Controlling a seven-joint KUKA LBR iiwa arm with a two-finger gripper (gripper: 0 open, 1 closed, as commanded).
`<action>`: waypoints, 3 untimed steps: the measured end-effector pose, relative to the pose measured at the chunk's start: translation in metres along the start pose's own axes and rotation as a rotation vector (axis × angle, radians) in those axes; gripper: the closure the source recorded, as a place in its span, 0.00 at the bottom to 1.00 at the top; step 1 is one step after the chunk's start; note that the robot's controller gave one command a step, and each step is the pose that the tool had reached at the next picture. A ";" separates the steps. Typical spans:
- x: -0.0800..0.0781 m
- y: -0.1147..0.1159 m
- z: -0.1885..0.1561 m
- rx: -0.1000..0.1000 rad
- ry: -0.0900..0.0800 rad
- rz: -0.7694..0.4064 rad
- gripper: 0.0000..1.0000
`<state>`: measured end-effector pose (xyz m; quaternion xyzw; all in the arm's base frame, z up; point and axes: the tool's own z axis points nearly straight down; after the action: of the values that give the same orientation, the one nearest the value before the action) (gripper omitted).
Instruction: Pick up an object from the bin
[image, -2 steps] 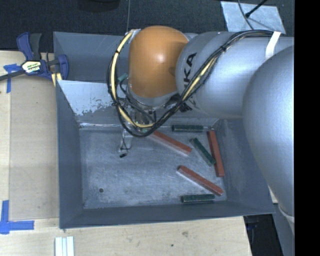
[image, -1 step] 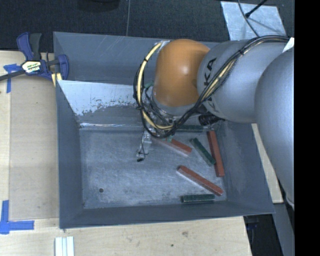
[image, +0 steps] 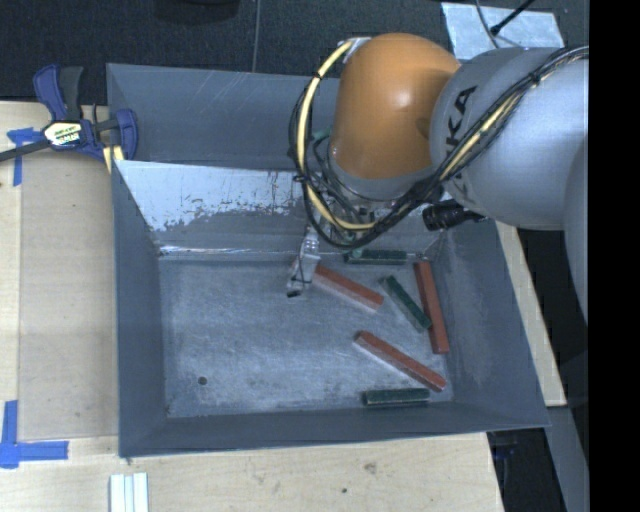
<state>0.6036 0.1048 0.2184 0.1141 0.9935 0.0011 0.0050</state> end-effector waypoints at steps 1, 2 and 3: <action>-0.019 -0.056 0.068 0.003 0.007 -0.042 0.00; -0.026 -0.087 0.153 0.006 0.013 -0.018 0.00; -0.029 -0.085 0.147 0.002 0.003 -0.020 1.00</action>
Offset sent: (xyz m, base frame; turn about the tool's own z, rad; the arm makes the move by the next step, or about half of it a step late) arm 0.0059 -0.0570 -0.0685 -0.0430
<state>0.6141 0.0160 0.0718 0.1042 0.9946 0.0004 0.0033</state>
